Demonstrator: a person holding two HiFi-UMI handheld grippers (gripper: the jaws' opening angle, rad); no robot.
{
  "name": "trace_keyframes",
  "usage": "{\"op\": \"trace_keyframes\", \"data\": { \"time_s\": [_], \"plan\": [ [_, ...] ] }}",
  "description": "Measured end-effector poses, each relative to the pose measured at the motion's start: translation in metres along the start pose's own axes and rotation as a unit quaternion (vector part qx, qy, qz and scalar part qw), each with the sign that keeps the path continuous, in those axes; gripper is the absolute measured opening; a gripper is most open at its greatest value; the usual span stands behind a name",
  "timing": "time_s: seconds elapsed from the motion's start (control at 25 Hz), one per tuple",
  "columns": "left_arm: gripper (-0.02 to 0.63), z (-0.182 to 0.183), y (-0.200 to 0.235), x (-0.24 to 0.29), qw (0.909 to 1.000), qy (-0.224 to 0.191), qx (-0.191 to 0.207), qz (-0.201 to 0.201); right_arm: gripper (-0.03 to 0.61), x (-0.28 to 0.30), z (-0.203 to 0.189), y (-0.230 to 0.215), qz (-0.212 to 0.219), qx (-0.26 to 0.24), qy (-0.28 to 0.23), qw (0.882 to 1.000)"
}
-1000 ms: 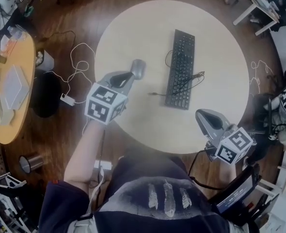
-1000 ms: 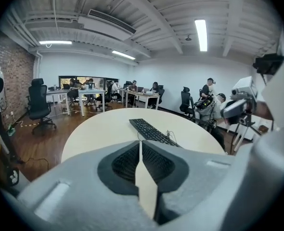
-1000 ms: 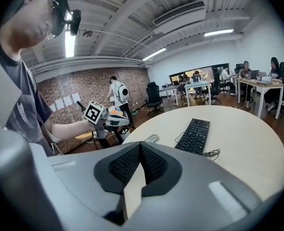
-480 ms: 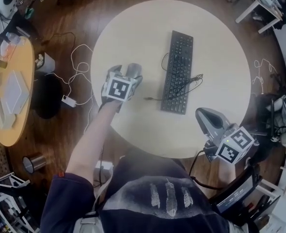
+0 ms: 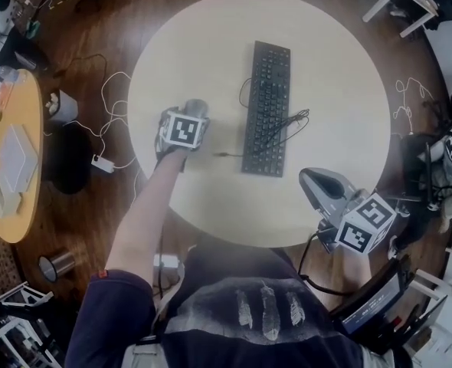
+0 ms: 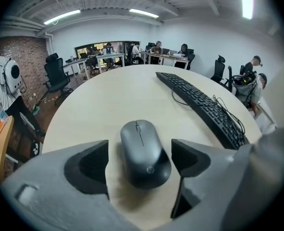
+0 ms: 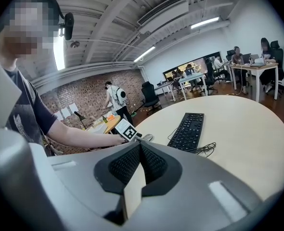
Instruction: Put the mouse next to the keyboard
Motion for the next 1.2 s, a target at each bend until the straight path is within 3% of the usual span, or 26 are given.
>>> {"op": "trace_keyframes", "data": {
  "time_s": [0.12,0.28,0.48,0.6,0.88,1.2],
  "plan": [
    [0.411,-0.009,0.004,0.008,0.9997,0.013,-0.017,-0.007,0.002,-0.002,-0.002,-0.002,-0.005,0.004,-0.001,1.0],
    [0.411,-0.014,0.001,0.011,0.9987,-0.004,-0.04,-0.033,0.002,-0.004,-0.002,-0.003,-0.008,0.008,-0.005,1.0],
    [0.376,-0.013,0.001,0.014,0.9985,-0.011,-0.045,-0.027,0.002,-0.004,-0.003,-0.007,-0.005,0.021,-0.018,1.0],
    [0.309,-0.012,0.008,0.015,0.9981,-0.016,-0.057,-0.018,0.002,-0.002,-0.002,-0.006,-0.002,0.018,-0.021,1.0],
    [0.305,-0.014,0.009,0.016,0.9973,-0.021,-0.067,-0.02,0.002,-0.01,-0.004,-0.01,-0.018,0.033,-0.039,0.999],
    [0.305,-0.018,0.011,0.002,0.9842,-0.033,-0.165,-0.055,0.002,-0.006,-0.001,-0.008,-0.011,0.036,-0.054,0.998]
  ]
}}
Point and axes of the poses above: the fingertips, and each gripper's own axes: x forward along the fingers, y to its left, z out of its top, the point moved 6 cm from there along -x, backward along the fingers, and after that the axes turned 5 degrees about -y, right-handed, at the moved point
